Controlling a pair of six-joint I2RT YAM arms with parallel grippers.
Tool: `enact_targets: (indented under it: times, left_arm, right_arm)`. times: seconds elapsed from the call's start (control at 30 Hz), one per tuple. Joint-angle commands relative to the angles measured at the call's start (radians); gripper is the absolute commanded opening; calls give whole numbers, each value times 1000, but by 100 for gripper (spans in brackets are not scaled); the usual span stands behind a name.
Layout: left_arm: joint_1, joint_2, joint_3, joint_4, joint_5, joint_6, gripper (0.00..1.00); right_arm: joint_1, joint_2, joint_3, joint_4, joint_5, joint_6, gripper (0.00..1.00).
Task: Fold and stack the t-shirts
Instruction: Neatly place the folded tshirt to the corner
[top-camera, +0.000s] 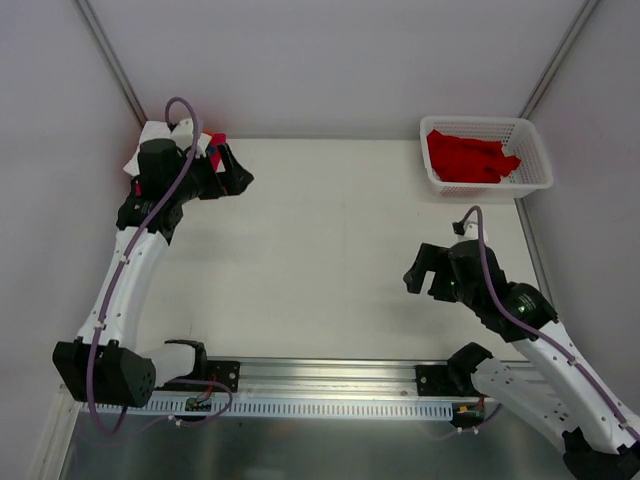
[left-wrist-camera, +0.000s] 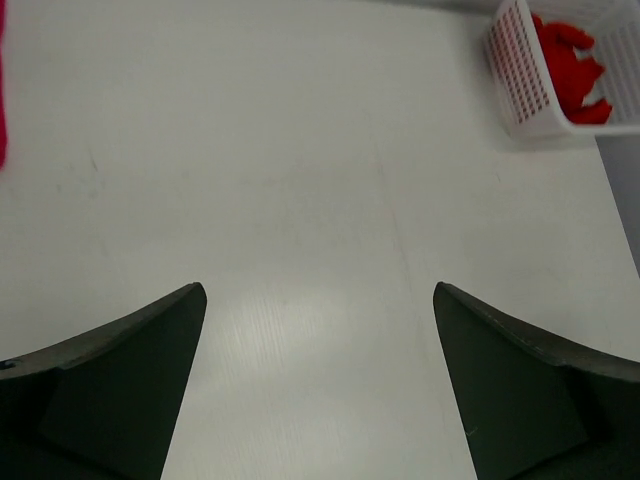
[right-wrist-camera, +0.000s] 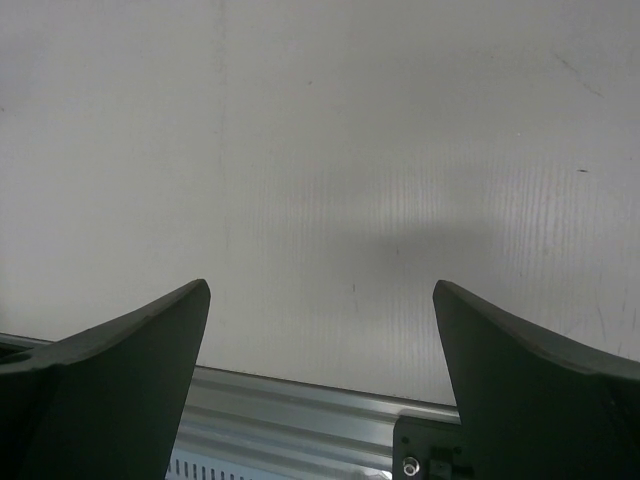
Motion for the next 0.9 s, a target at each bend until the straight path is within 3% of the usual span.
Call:
enact_targets:
  times: [0.0, 0.17, 0.33, 0.57, 0.77, 0.8, 0.87]
  left_arm:
    - [-31, -114, -134, -117, 108, 35, 99]
    - [-108, -196, -188, -119, 237, -24, 99]
    - [-177, -332, -193, -119, 63, 91, 99]
    - [-186, -354, -211, -119, 85, 166, 99]
    - [-188, -391, -288, -122, -205, 200, 99]
    - [-185, -417, -308, -123, -305, 179, 99]
    - [-186, -419, -317, -125, -311, 168, 99]
  right_arm:
    - [8, 95, 77, -55, 51, -44, 99]
    - [11, 270, 280, -131, 137, -122, 100]
    - [11, 292, 357, -128, 237, -205, 99]
    - [11, 330, 338, -124, 284, -210, 99]
    - [11, 288, 244, -76, 267, -194, 99]
    - [11, 262, 174, -22, 230, -184, 99]
    - [11, 246, 134, 21, 188, -182, 100]
